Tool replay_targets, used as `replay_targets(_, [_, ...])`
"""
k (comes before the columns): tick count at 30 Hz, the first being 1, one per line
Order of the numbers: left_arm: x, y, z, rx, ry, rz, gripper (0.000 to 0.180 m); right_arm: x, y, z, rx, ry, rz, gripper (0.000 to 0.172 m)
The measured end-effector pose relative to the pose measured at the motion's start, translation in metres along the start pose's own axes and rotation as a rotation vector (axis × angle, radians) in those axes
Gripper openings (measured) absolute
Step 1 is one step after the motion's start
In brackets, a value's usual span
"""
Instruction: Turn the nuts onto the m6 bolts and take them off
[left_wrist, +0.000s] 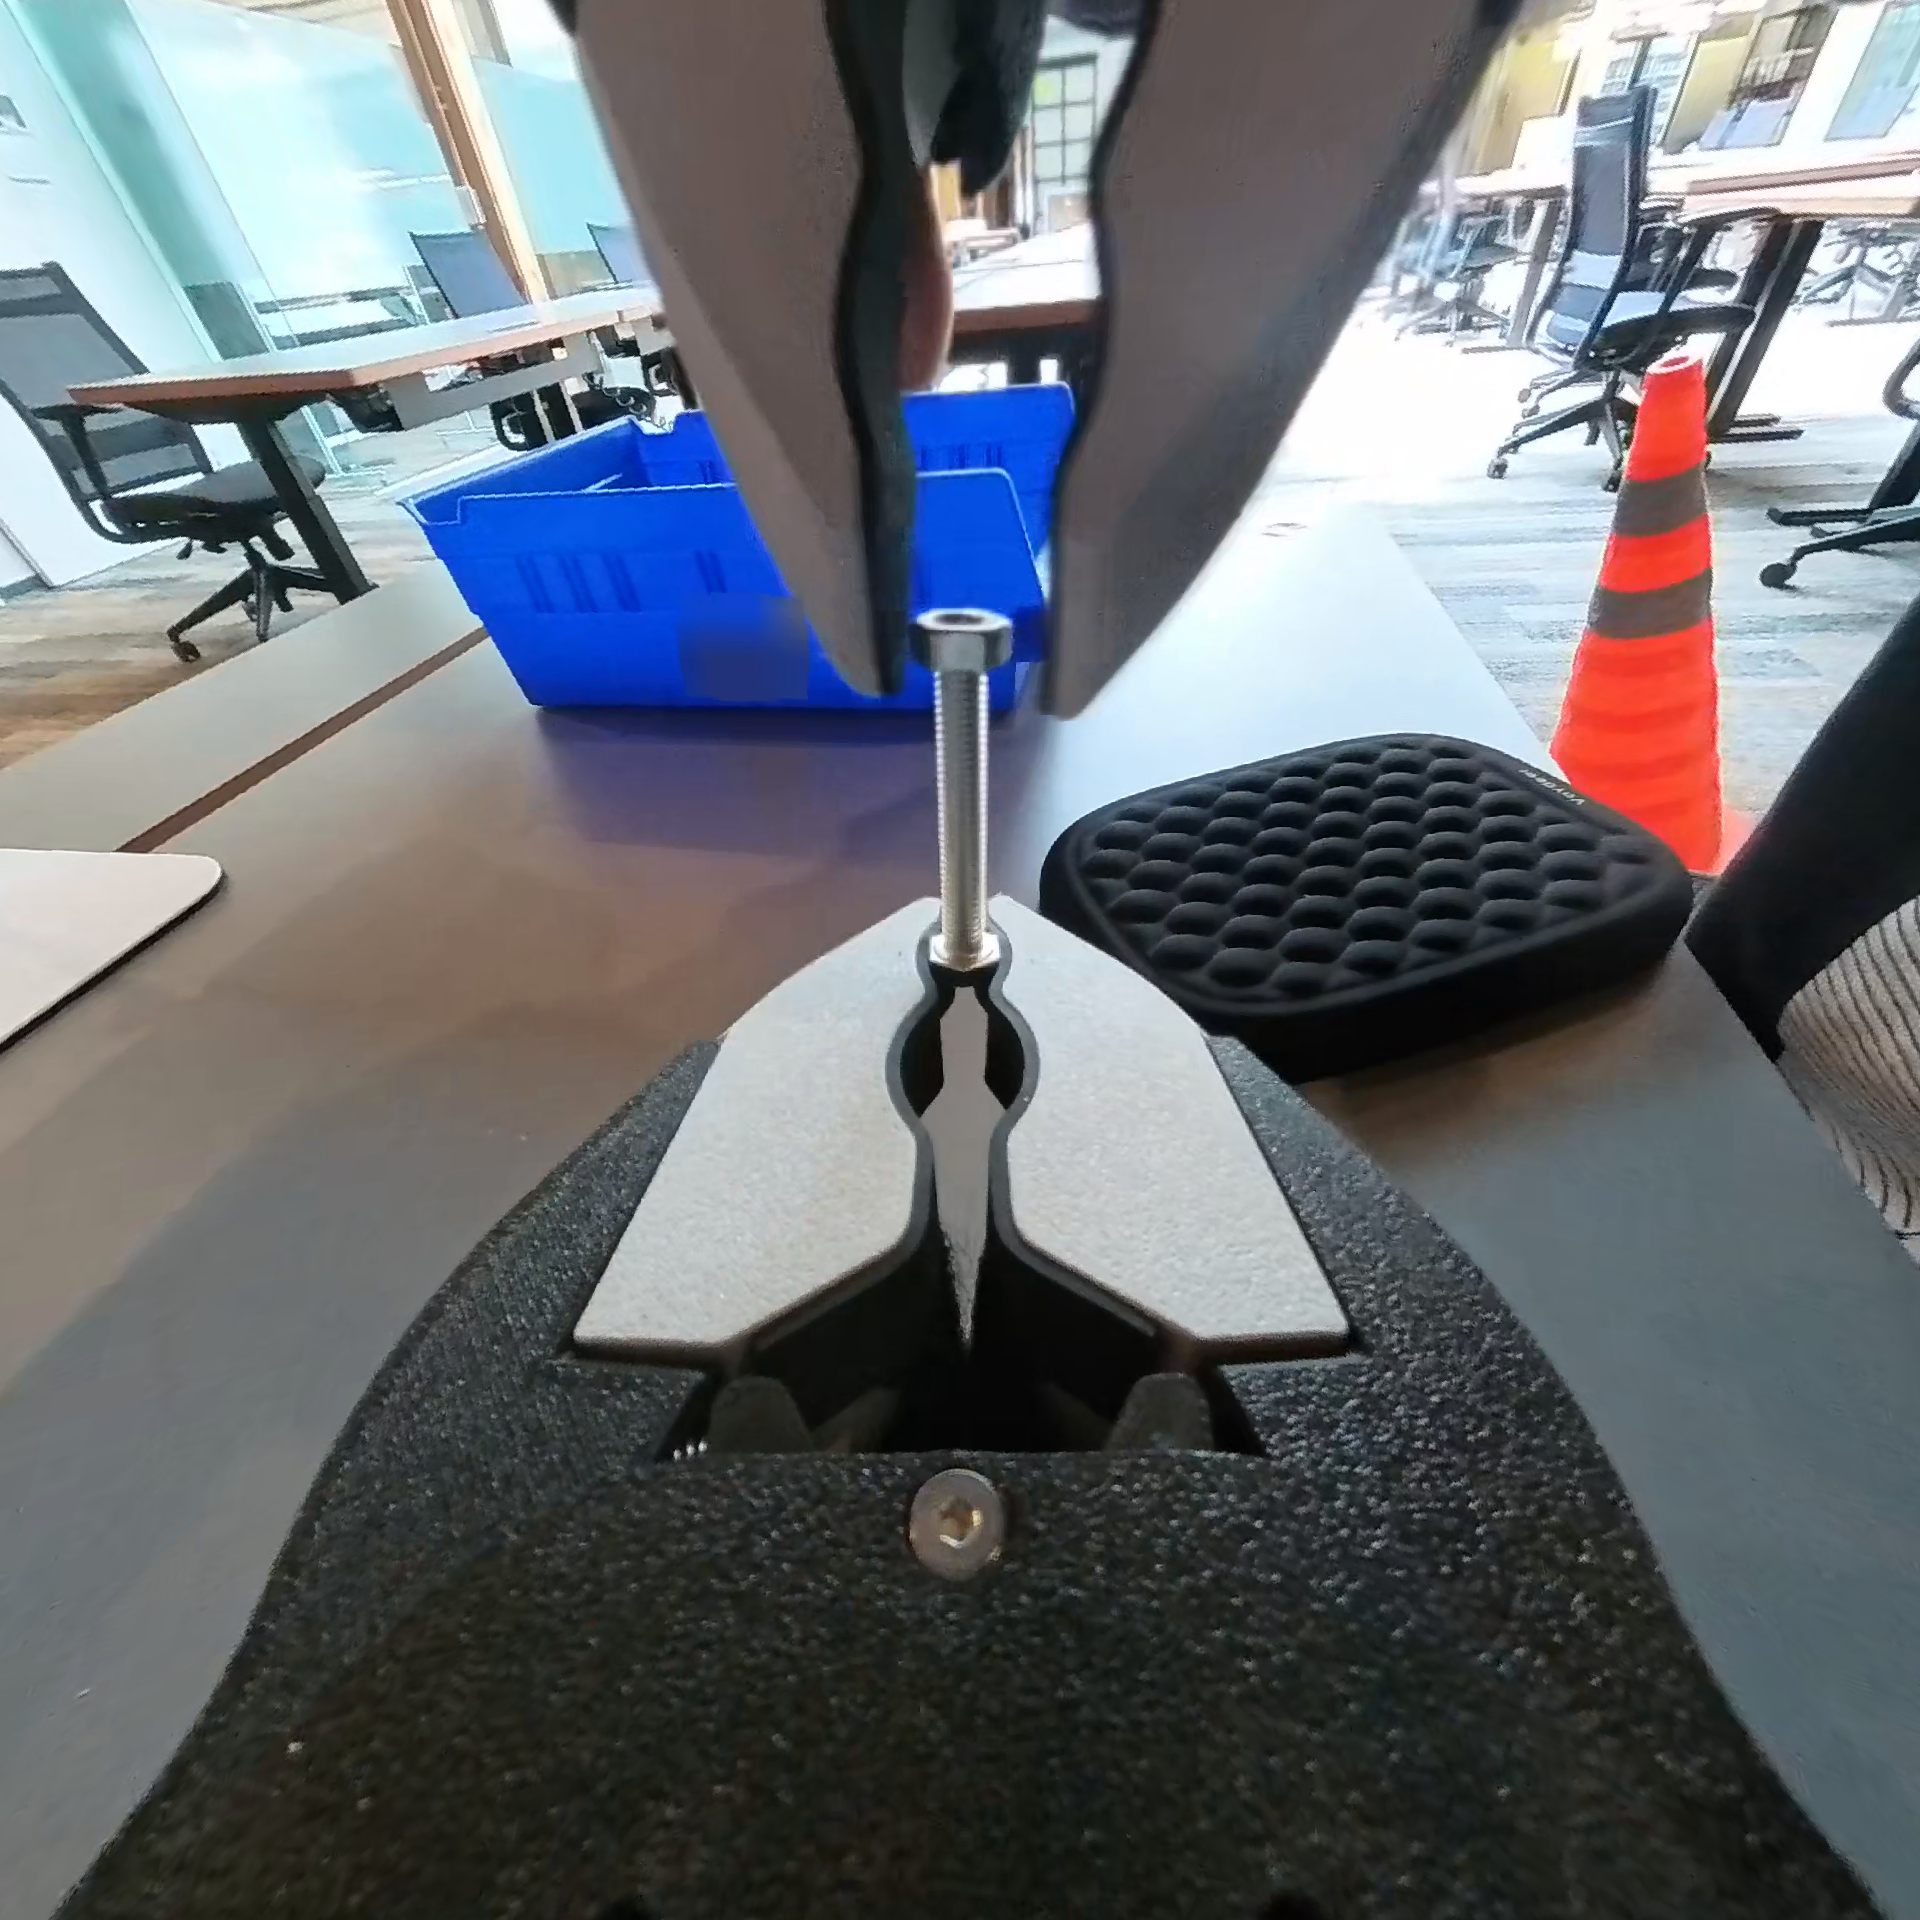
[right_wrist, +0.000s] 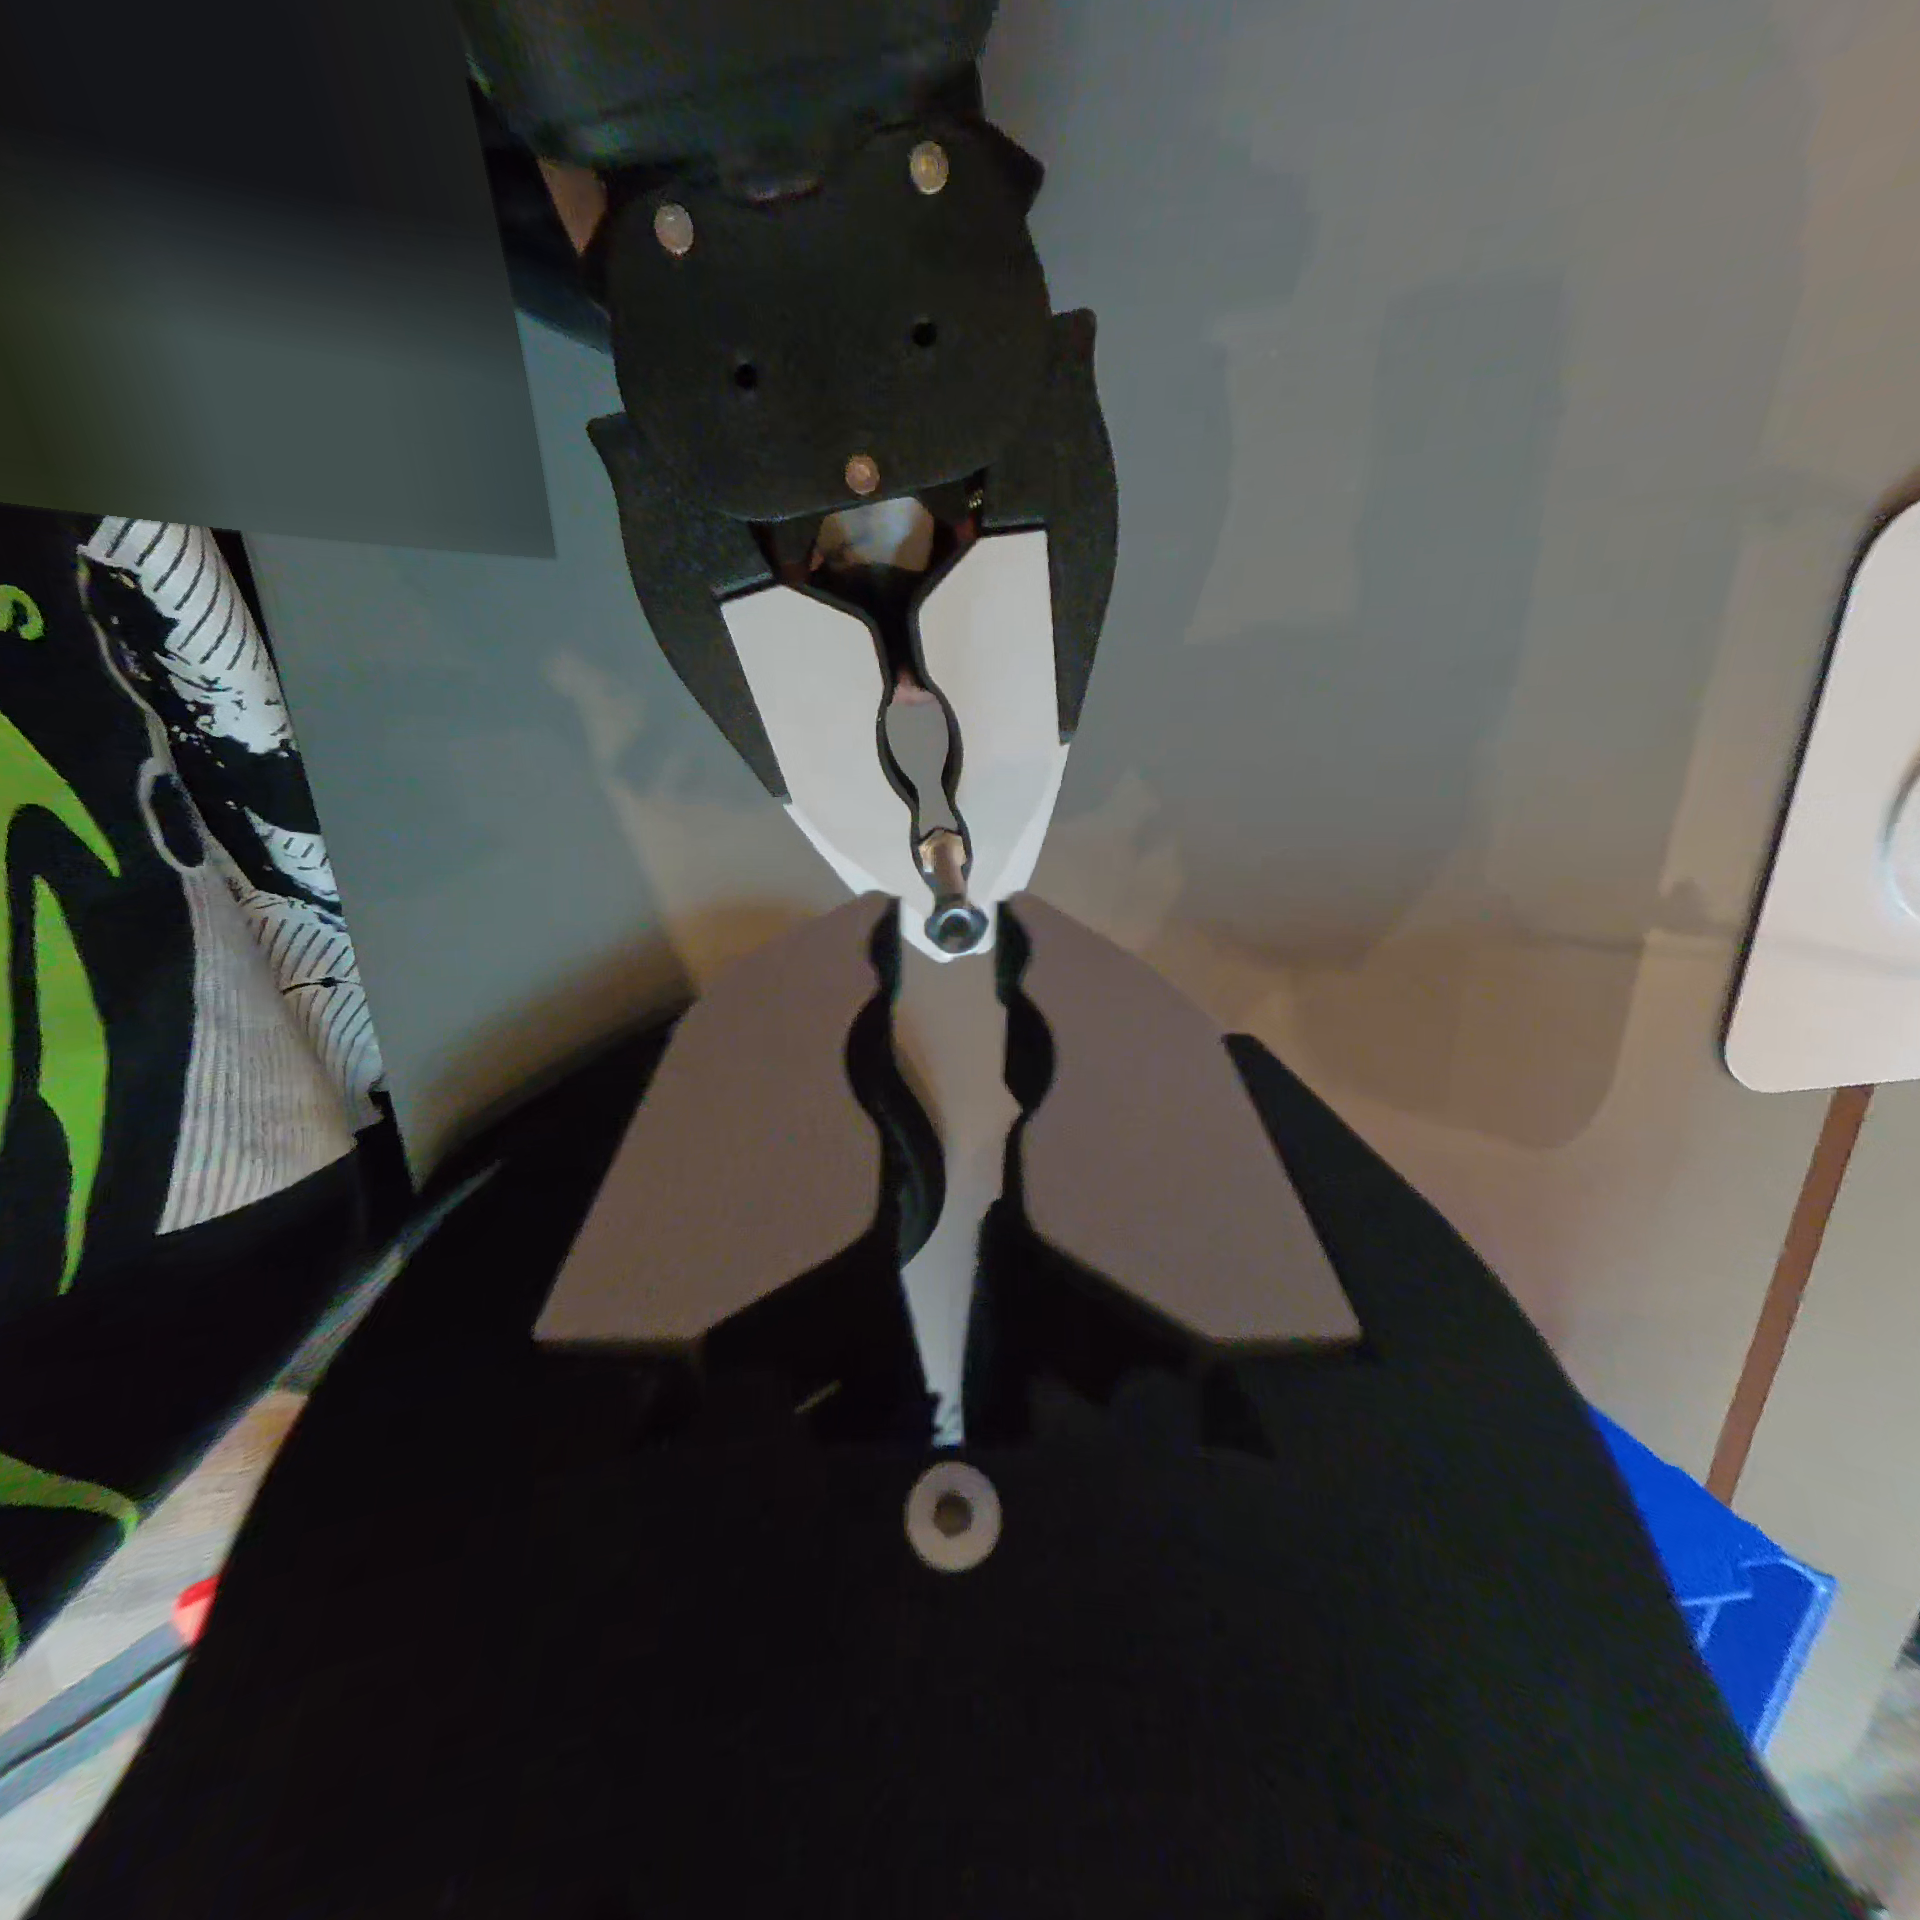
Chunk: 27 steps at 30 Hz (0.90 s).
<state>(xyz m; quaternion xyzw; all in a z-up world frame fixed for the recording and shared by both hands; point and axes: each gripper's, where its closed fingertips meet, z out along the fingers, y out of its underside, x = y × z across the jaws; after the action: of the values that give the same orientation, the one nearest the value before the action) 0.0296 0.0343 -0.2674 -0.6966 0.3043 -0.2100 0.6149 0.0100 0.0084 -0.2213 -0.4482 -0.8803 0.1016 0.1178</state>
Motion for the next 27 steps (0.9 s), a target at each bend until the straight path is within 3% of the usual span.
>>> replay_targets(4, [0.004, -0.001, -0.001, 0.001, 0.056, -0.005, 0.002, -0.001, -0.003, -0.001, 0.022, 0.014, -0.098, 0.01])
replay_targets(8, [0.023, -0.001, -0.006, 0.005, 0.277, -0.06, 0.002, -0.007, -0.007, -0.006, 0.064, 0.024, -0.338, 0.01])
replay_targets(10, [0.022, -0.002, -0.008, 0.014, 0.316, -0.094, 0.002, -0.006, -0.011, -0.009, 0.083, 0.064, -0.413, 0.01])
replay_targets(14, [-0.015, -0.002, -0.019, 0.016, 0.184, -0.084, 0.002, -0.005, -0.005, -0.001, 0.132, 0.054, -0.337, 0.011])
replay_targets(19, [-0.066, -0.006, -0.047, 0.08, -0.029, -0.133, 0.002, -0.005, 0.017, 0.053, 0.254, 0.039, -0.186, 0.01])
replay_targets(23, [-0.078, -0.003, -0.053, 0.083, -0.095, -0.132, 0.002, 0.007, 0.027, 0.089, 0.367, 0.146, -0.132, 0.01])
replay_targets(27, [-0.078, -0.002, -0.052, 0.076, -0.094, -0.124, 0.003, 0.009, 0.029, 0.1, 0.44, 0.178, -0.087, 0.011])
